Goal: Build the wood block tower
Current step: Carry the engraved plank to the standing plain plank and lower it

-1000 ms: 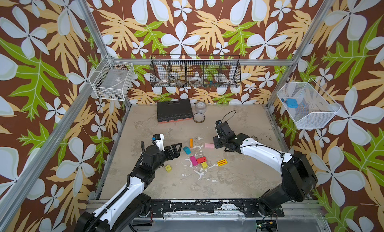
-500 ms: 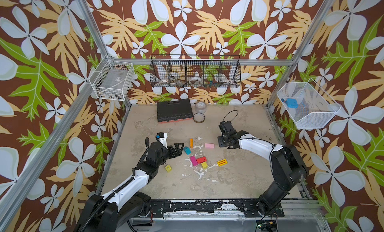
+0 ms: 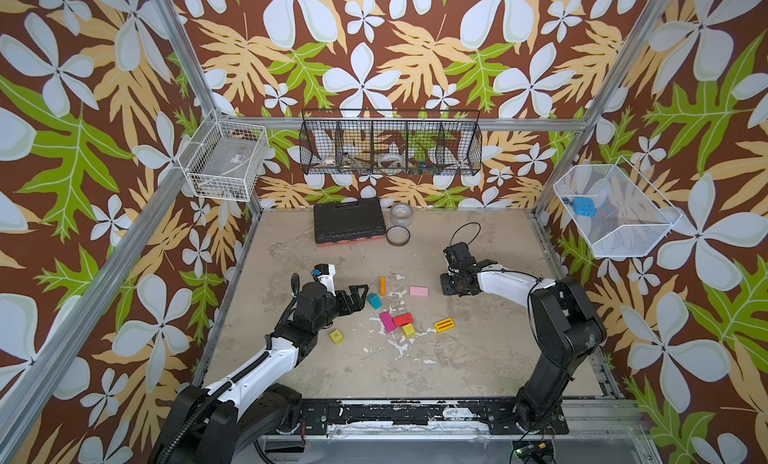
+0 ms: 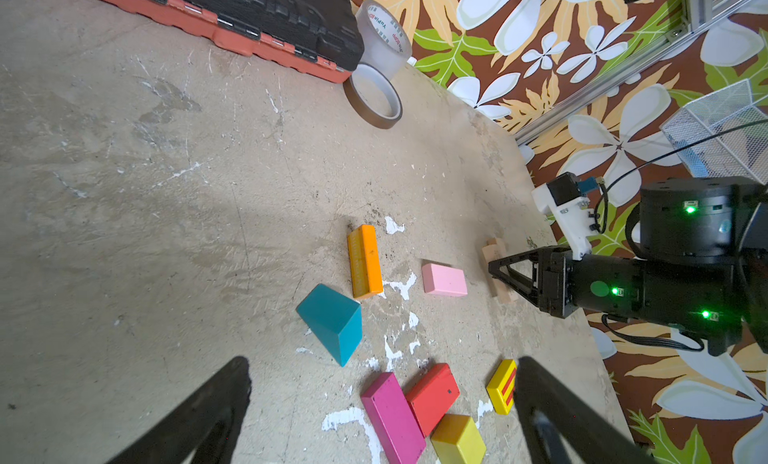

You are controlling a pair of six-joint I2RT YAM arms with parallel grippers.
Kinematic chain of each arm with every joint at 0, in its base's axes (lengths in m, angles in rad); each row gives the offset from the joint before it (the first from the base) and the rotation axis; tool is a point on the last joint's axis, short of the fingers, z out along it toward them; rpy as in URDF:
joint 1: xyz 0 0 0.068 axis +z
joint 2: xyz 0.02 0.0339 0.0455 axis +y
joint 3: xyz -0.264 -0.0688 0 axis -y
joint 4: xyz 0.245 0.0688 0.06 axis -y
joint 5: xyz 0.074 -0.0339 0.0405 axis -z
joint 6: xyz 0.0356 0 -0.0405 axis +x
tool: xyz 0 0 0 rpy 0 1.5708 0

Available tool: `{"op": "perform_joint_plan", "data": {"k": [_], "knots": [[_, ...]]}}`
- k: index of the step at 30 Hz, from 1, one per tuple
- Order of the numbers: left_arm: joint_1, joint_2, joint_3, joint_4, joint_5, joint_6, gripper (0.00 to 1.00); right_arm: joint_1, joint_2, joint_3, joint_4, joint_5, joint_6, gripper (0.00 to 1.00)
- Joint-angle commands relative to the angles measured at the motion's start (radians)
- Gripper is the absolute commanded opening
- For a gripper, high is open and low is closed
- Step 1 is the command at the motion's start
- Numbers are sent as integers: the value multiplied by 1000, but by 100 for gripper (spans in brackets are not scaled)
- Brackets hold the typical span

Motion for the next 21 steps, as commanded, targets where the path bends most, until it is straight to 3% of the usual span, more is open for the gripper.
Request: {"op": "perform_joint_plan", "data": {"k": [1,21], "knots": [[1,12,12,10,-7,4,100,-3,8,12,-3,19,5,2],[0,56,40,-8,10,10,100,-40,53,62,-30,19,33,4]]}}
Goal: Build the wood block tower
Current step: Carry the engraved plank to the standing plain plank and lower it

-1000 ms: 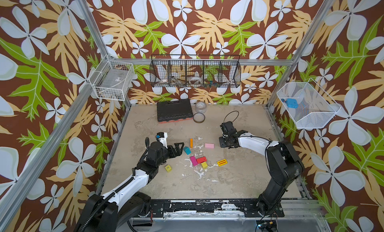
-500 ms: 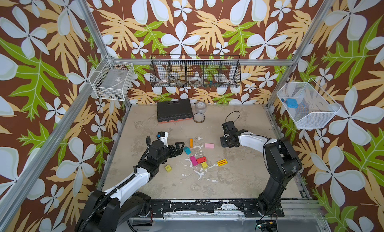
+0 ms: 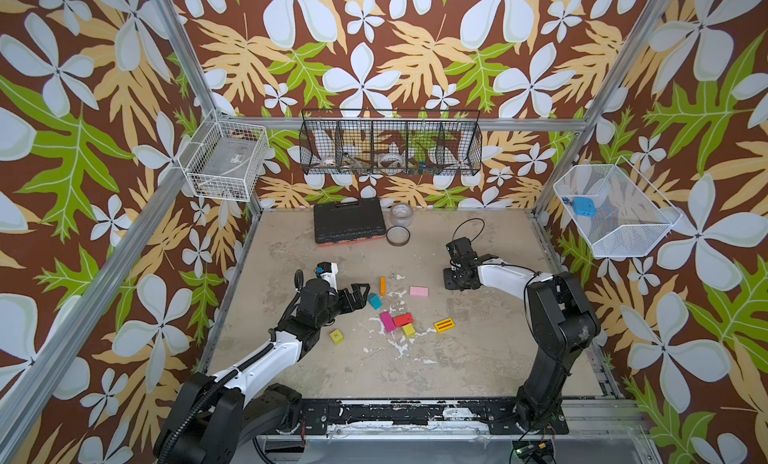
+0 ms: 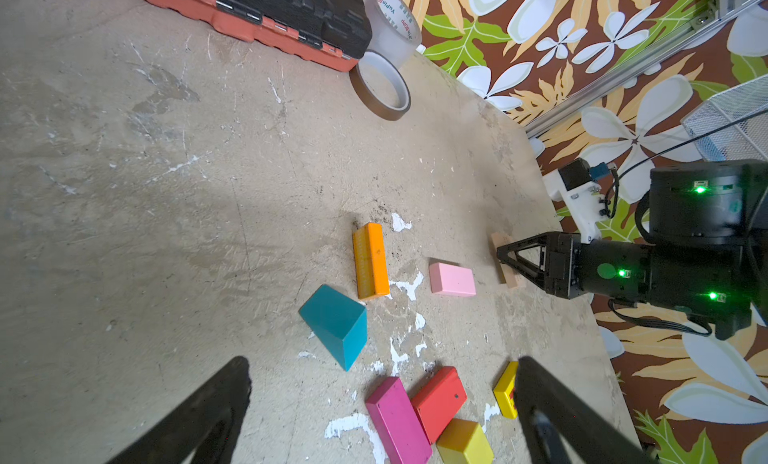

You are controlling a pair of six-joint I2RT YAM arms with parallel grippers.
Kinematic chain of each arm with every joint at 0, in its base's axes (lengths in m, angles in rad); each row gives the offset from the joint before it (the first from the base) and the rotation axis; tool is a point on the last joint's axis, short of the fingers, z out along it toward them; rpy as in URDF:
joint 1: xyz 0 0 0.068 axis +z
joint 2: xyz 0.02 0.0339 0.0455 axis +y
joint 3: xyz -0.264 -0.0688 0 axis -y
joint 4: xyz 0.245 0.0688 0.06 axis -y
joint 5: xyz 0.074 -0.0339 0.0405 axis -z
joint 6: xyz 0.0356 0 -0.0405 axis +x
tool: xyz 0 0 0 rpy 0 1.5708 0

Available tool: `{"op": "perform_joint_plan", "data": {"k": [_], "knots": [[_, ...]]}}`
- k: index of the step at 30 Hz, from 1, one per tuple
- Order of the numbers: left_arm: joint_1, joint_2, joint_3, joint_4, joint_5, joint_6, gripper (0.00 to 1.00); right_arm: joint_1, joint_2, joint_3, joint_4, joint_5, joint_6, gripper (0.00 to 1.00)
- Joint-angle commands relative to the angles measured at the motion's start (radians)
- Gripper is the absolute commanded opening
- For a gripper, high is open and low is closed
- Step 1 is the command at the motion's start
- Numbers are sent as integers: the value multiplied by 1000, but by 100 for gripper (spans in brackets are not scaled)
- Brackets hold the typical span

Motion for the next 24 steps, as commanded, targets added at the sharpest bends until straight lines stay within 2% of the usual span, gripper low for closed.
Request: {"op": "perform_joint_plan", "data": {"k": [1,4,7,12,24], "knots": [[1,-11,11,-9,4,9,100,2,3,1,-10,5,12,4],[1,-25,9,-12,3,10,100,2,4,-2,-3,-9,12,6],[1,-37,6,-12,-2,10,100,2,4,-8,0,-7,12,13],[0,-38,6,-15,-5,10,100,2,7,-8,0,-12,15,19],[1,-32,11,-18,-5,12,100,1,-19,-18,10,-29,11,44]]}}
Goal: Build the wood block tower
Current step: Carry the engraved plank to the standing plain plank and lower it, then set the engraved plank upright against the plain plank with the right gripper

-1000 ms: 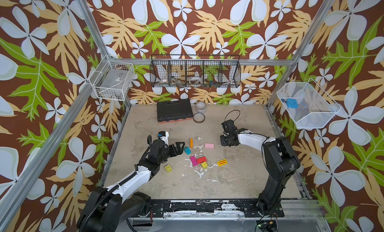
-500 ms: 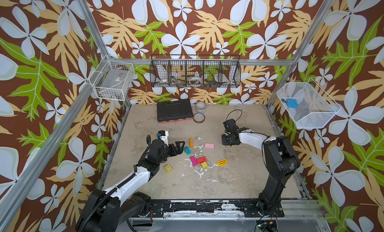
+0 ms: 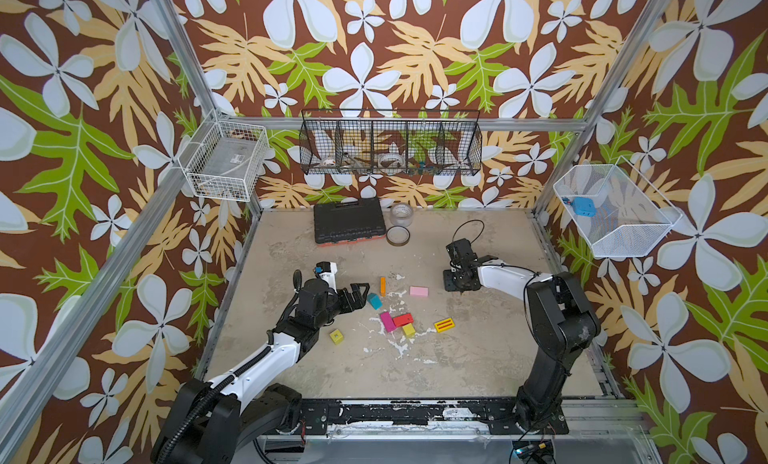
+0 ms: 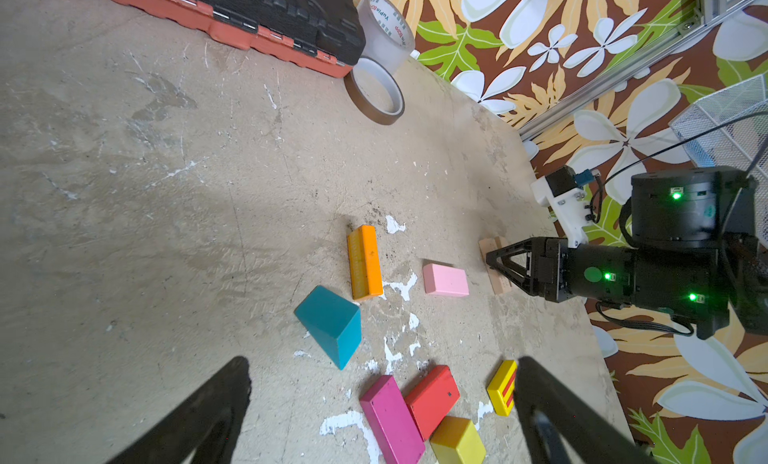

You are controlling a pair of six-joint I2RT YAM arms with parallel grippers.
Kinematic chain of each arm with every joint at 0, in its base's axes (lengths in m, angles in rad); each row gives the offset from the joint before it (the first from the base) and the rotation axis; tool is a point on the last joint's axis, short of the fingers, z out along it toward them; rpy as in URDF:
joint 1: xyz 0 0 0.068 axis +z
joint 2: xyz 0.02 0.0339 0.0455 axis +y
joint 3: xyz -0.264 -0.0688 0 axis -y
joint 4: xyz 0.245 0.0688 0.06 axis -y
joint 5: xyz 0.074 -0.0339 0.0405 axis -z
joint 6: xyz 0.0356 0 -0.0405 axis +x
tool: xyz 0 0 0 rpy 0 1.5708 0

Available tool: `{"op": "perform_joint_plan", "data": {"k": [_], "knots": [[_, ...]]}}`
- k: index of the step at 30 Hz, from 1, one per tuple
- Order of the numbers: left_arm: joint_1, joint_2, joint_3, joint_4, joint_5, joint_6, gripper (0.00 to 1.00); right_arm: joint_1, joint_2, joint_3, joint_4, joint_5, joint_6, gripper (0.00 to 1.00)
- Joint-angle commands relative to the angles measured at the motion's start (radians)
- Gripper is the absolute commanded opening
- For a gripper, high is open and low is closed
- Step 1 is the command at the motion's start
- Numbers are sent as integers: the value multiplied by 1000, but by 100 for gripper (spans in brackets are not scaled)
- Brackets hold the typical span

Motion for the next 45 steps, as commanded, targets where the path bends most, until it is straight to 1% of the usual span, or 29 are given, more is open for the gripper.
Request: {"op": "perform_joint_plan", "data": {"k": [1,8,11,14,18,21,22,25,36,45], "knots": [[1,-1,8,2,-7,12,100,1,-19,-4,5,-15,3,46],[1,-2,8,1,-11,12,100,1,-107,-52,36,-13,-7,61],[1,-2,9,-1,-9,12,100,1,-135,-72,38,29,-4,72],[1,-2,12,-7,-11,14,100,-2,-130,-82,44,41,-8,82],[1,-3,14,-10,-9,14,100,-13,-90,-75,31,50,-8,84],[1,-2,16,-16,-11,13,100,-18,-75,-78,32,55,-7,90],[1,-2,16,-16,-11,14,100,-20,-72,-76,32,54,-7,91],[1,-2,15,-16,-11,13,100,-20,-57,-71,31,51,-7,89],[1,6,19,-16,-5,12,100,-20,-12,-50,15,46,-9,70],[1,6,19,-16,-1,10,100,-19,-7,-49,7,52,-8,60]]}}
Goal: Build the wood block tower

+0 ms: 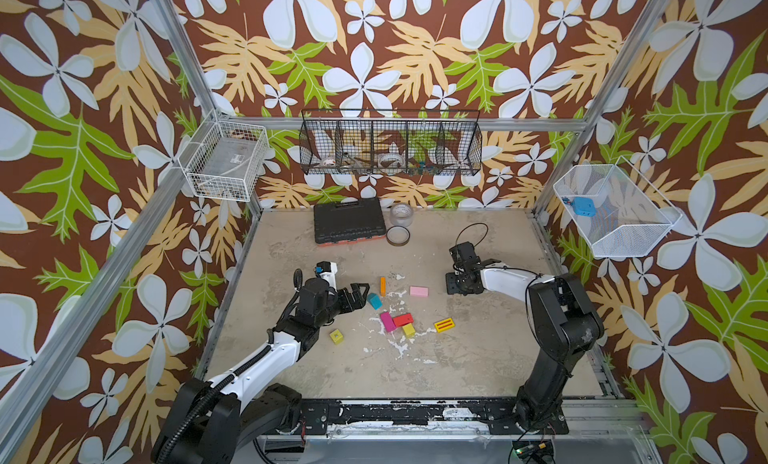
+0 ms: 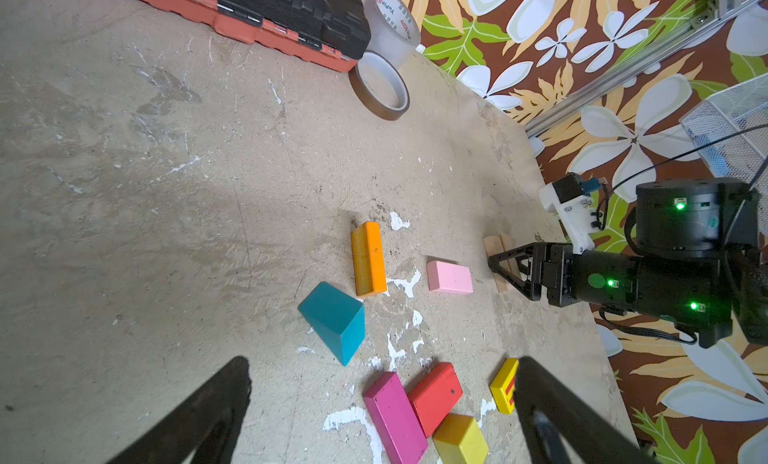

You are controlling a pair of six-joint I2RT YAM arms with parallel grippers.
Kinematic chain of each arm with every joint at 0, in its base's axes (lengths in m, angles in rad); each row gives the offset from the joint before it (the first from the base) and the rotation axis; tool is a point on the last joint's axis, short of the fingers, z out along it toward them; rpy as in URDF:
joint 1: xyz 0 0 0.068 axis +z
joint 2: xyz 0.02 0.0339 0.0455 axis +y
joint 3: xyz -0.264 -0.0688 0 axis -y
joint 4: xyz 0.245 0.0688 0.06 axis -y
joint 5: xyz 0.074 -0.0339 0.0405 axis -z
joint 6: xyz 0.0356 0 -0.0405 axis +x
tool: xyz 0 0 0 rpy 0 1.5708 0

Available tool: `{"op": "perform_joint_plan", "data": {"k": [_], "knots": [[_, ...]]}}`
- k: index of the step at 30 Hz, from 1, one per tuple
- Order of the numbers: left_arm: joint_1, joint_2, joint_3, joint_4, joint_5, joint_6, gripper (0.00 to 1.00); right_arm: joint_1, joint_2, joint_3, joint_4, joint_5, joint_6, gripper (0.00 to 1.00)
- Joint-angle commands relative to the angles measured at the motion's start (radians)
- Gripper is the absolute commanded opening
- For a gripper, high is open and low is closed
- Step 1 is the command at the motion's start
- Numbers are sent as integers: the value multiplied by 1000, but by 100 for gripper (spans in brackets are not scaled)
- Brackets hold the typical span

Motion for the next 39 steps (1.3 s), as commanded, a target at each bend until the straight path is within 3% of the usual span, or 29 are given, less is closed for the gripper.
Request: {"op": "perform_joint_plan", "data": {"k": [1,11,21,31,39], "knots": [[1,2,8,11,0,7,100,0,6,4,-16,18,-2,59],[1,7,9,11,2,7,100,-1,23,13,-26,24,-1,49],[1,11,9,12,3,7,100,-2,18,6,-22,21,1,46],[1,10,9,13,3,7,100,-2,22,5,-22,18,2,37],[1,12,8,13,5,6,100,-3,12,-6,-21,18,8,37]]}}
